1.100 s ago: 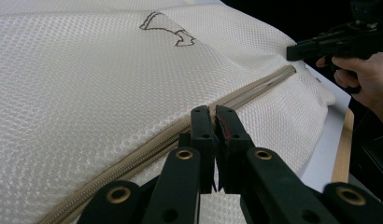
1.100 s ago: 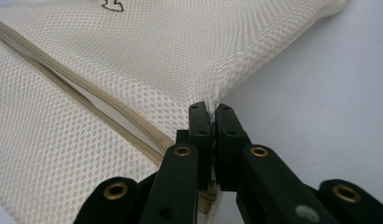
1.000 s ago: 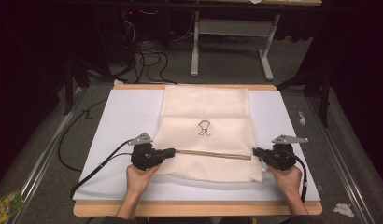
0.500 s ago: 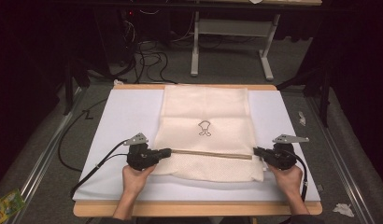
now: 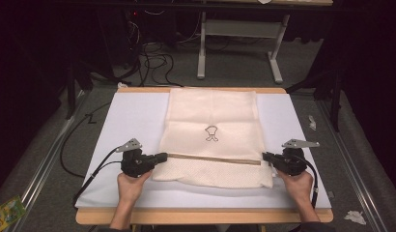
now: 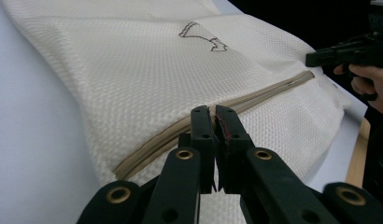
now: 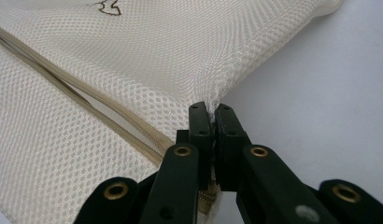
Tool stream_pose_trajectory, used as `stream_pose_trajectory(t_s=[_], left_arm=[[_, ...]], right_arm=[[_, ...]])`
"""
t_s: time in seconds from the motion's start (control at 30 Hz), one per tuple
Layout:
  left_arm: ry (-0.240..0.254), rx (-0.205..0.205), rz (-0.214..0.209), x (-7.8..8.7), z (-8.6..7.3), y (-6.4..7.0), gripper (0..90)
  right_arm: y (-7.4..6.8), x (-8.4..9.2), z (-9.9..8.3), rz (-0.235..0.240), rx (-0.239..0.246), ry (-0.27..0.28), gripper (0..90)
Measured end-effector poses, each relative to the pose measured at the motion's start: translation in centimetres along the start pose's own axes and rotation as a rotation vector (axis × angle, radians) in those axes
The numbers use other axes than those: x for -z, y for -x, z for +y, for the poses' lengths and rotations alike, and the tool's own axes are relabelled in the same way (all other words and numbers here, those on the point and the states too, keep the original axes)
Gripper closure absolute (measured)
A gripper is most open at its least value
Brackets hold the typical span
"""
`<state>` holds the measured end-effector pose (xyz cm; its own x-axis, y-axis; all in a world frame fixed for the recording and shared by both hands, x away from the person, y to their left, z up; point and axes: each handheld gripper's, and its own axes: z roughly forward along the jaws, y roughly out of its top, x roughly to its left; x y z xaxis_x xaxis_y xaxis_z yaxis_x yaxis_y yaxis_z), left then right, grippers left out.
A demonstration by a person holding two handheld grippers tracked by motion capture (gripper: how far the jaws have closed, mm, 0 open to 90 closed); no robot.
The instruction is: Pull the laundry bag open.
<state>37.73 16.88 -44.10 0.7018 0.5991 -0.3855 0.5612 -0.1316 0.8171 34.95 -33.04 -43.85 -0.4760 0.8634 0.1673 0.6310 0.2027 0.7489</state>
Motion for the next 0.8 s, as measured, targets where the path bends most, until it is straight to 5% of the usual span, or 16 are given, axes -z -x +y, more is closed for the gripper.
stream_pose_trajectory(t_s=[0.8], left_arm=[[0.035, 0.037, 0.036, 1.3, 0.1, -1.1, 87.0]], right_arm=[[-0.3, 0.0, 0.3, 0.001, 0.004, 0.006, 88.4]])
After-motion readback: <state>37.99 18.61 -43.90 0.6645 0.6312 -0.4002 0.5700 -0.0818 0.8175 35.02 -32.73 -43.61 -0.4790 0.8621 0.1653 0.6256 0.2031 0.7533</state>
